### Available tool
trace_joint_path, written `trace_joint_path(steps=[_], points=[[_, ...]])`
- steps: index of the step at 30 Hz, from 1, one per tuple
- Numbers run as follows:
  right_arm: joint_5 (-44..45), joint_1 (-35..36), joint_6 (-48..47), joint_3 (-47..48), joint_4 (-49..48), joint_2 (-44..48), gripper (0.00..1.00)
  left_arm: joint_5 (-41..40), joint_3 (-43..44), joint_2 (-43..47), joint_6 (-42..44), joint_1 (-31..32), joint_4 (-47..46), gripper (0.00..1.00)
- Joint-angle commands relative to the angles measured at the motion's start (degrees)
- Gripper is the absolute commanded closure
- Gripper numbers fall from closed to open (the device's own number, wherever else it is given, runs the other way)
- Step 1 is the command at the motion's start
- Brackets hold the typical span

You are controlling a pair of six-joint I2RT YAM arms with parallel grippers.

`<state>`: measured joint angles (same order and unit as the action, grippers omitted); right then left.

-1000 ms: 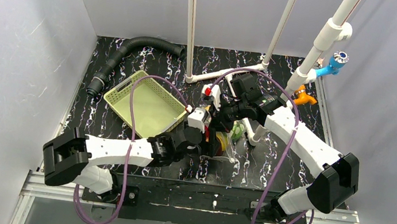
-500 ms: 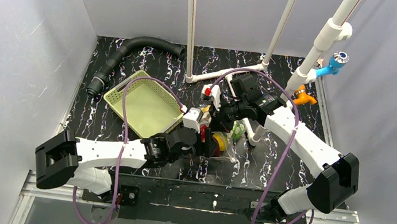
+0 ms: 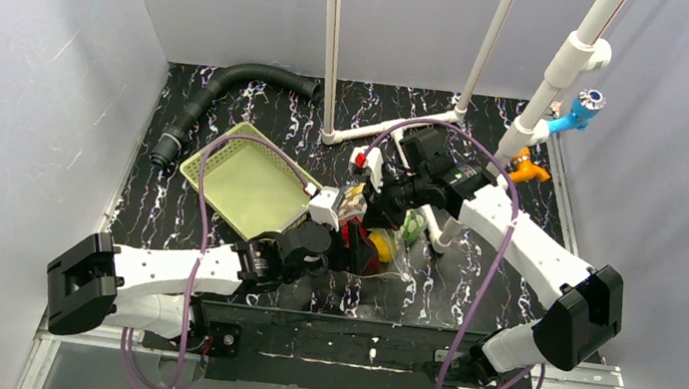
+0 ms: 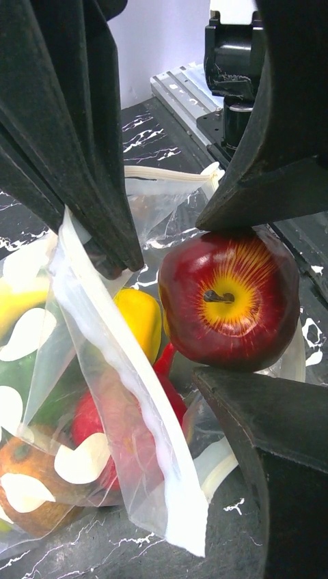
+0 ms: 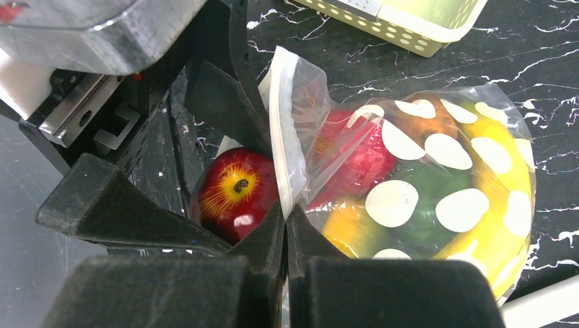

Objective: Open the zip-top bag and remove the fake food
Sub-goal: Pick up the fake fruit from the zipper food storage bag.

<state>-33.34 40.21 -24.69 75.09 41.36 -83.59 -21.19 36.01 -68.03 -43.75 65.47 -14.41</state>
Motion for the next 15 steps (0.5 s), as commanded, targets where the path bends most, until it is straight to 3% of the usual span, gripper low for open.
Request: trace_joint_path(steps=[1,15], points=[[-0.2,0.3,-0.9,-0.7,-1.8,1.1,0.99,-0.1,-0.8,2.0,-0.5,0.2,0.4,1.0],[-0.1,0.3,-0.8,-0.8,-1.9,0.9,0.99,-0.1,-1.5,3.2,-2.0,0.2,0.3,1.0]])
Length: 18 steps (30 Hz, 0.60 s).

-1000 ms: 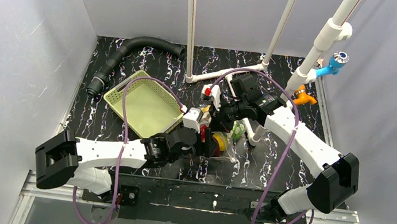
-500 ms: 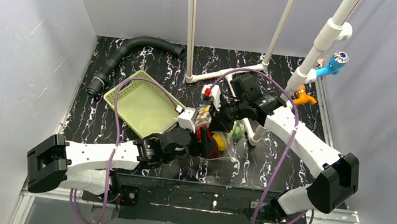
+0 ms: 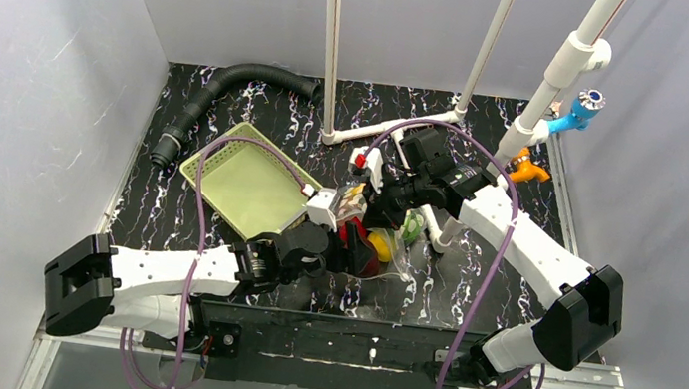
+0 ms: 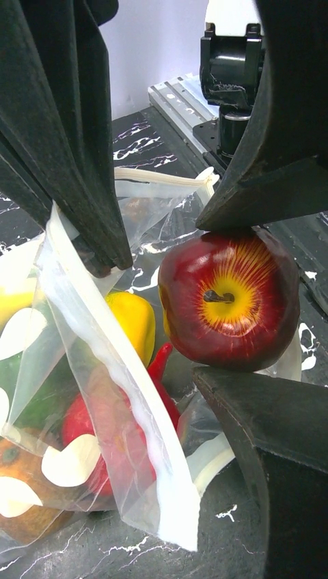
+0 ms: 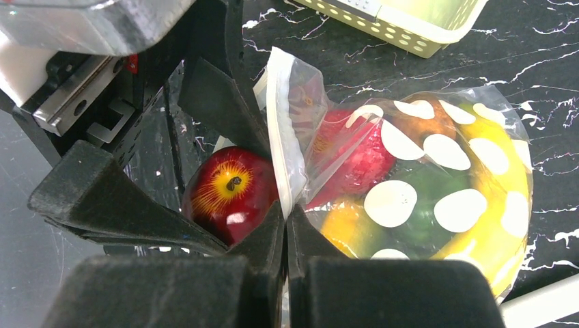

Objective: Open the zip-top bag and remove the fake food
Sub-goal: Pick up the fake fruit from the zipper food storage bag.

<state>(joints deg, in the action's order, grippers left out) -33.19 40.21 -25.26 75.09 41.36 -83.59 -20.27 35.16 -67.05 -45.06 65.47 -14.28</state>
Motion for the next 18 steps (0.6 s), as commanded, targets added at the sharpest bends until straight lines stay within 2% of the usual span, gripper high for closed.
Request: trace_joint_path(steps=[1,18], points=[[-0.3,0.3,-0.3,-0.9,-1.9,0.9,0.99,-1.2,-0.8,2.2,-1.0,0.2,0.1,1.0],[0.1,0.3,-0.2,-1.0,-2.2,0.7,0.99,-2.0,-1.8,5.5,-3.2,0.2,0.3,1.0]])
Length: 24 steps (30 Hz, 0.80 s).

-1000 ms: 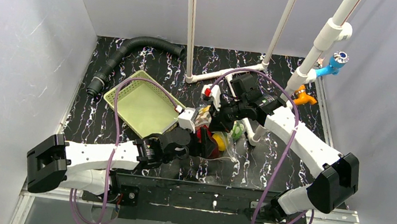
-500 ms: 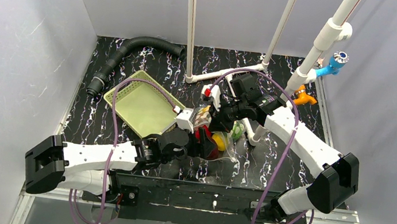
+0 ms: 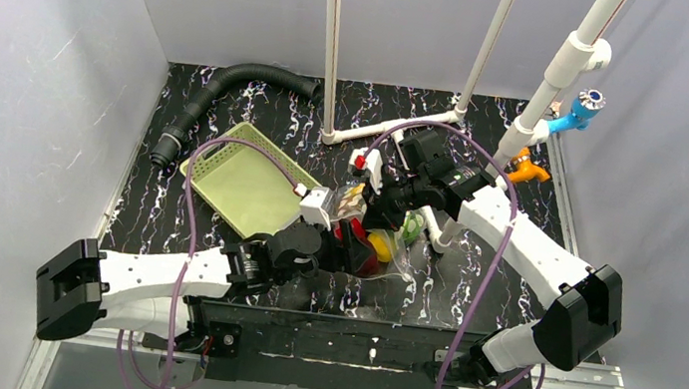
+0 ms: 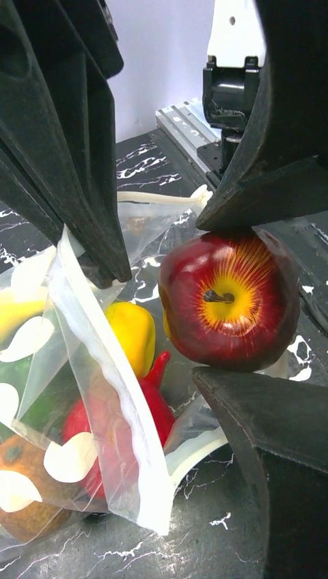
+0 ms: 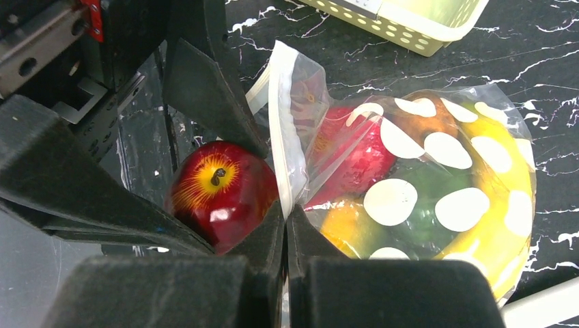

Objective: Open the zip-top bag and remove the fake food
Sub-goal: Pick up the fake fruit from the zipper food storage bag, then place the fake fruit in the bin.

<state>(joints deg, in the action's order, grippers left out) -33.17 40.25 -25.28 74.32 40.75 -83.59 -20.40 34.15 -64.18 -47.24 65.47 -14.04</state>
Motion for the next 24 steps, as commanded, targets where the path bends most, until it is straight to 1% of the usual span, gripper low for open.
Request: trace_joint_path(steps=[1,5,12,17,20,24], points=[[0.2,0.3,-0.2,-0.2,-1.5,0.6,0.99,-1.7,-0.8,3.0,-1.1,0.2,0.0,1.0],[0.5,0.3,-0.1,-0.2,-1.6,0.7,0.99,0.0,-0.7,4.8,-1.0,0.2,0.6,1.0],[0.4,0.1,-0.1,-0.3,-1.7,0.9,0.99,3.4,-1.0,10.4,0.1,0.2,5.7,1.0],[0.1,0.0,-0.3,-0.4,-1.6,1.1,0.99,5.8,-1.6,15.0,3.2,0.2,9.4,1.0],[-0.2,0.0,-0.5,-0.6,-1.5,1.1,0.99,5.1,-0.9,19.0,5.5,0.1,13.3,1.0],[-0.4,0.0,-0.6,-0.7,-1.5,1.2,0.99,2.6,1.2,23.5,8.1,0.0,20.8,1.0]])
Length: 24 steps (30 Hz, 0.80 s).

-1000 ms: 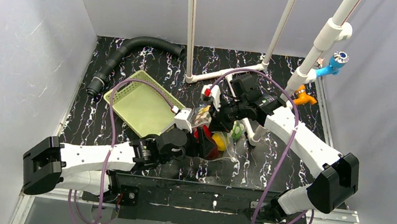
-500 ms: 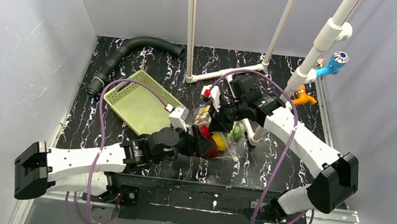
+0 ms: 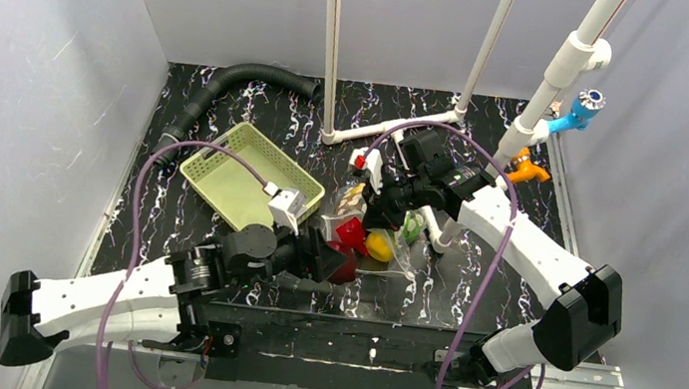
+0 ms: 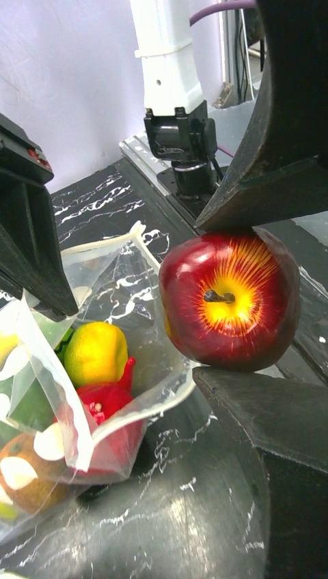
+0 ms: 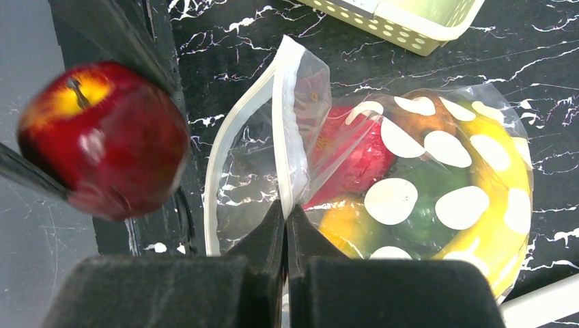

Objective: Open the zip-top bag and remove the fake food
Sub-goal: Place the fake fruit in the bin.

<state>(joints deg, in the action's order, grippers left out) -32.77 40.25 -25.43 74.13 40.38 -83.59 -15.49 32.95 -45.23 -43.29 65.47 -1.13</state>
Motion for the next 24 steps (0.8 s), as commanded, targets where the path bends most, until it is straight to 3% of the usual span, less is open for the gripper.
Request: trace_joint_path(steps=[1,13,24], points=[[-0.8,-0.1,-0.5,-0.5,-1.1,1.2,0.99,-3.1,2.8,5.3,4.7,0.0,9.2,1.0],[-0.8,-0.1,-0.7,-0.7,-1.1,1.2,0.99,-8.4,7.1,11.5,10.1,-4.3,20.3,1.0],[-1.0,-0.1,-0.7,-1.2,-1.3,1.5,0.99,2.8,8.2,9.3,14.6,-25.2,20.9,1.0]])
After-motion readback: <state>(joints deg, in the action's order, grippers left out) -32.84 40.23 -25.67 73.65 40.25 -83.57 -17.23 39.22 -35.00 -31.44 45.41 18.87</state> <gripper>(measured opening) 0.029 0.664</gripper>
